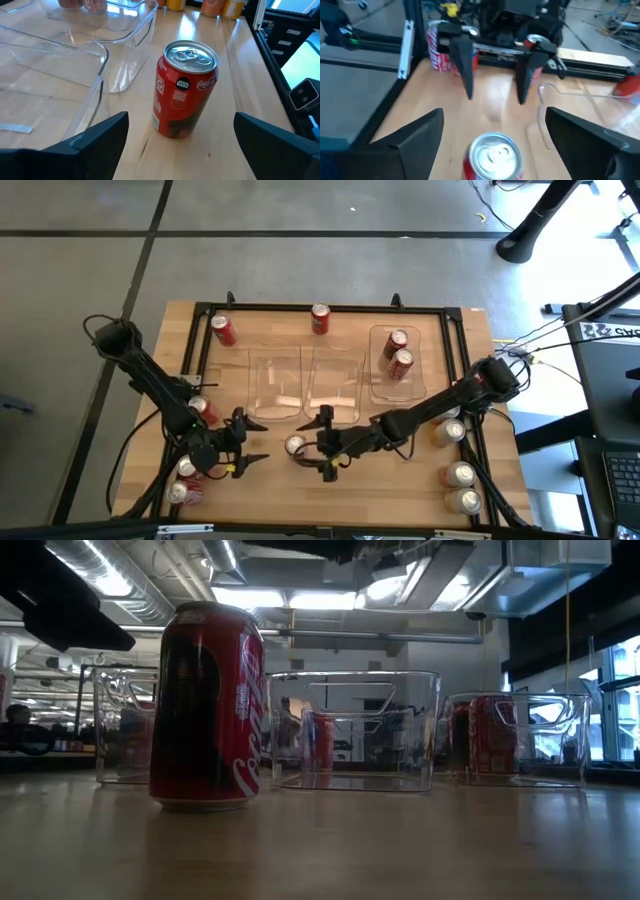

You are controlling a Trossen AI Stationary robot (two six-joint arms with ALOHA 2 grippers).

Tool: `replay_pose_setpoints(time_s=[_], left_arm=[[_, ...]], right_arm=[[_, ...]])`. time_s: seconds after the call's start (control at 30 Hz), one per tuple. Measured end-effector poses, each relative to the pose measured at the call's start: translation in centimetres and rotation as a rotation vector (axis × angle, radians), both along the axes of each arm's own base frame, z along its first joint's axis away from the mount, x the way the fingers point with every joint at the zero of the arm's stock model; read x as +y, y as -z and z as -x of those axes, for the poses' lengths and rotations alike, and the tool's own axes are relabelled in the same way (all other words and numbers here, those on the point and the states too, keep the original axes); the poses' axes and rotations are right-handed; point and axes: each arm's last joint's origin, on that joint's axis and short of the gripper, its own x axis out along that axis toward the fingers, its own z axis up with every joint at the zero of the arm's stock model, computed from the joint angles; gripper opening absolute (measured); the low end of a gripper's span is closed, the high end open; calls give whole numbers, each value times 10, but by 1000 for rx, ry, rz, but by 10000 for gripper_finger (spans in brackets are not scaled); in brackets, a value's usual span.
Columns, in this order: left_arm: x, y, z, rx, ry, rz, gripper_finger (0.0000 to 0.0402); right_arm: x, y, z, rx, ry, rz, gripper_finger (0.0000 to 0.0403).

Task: Sort soda cans
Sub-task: Put the red soda can into the right transparent bin

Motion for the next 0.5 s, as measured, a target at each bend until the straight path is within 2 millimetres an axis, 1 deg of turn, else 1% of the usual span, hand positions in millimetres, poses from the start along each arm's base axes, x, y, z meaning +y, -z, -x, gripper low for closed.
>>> replay_pose_setpoints(time_s=[0.13, 0.2, 0.3, 0.4, 0.5], left_arm=[[0, 0, 0, -1, 0, 1, 349], [0, 0, 0, -1, 0, 1, 349], [0, 0, 0, 0, 5, -10, 349], [0, 0, 0, 0, 6, -10, 349], [0, 0, 0, 0, 5, -10, 349]], right_arm=[[-1, 14, -7, 19, 23, 16, 348], [-5, 22, -12, 23, 31, 8, 348], [-17, 31, -20, 44, 92, -69, 348], [-30, 34, -25, 66, 109, -173, 348], [-33, 41, -28, 86, 104, -204, 348]])
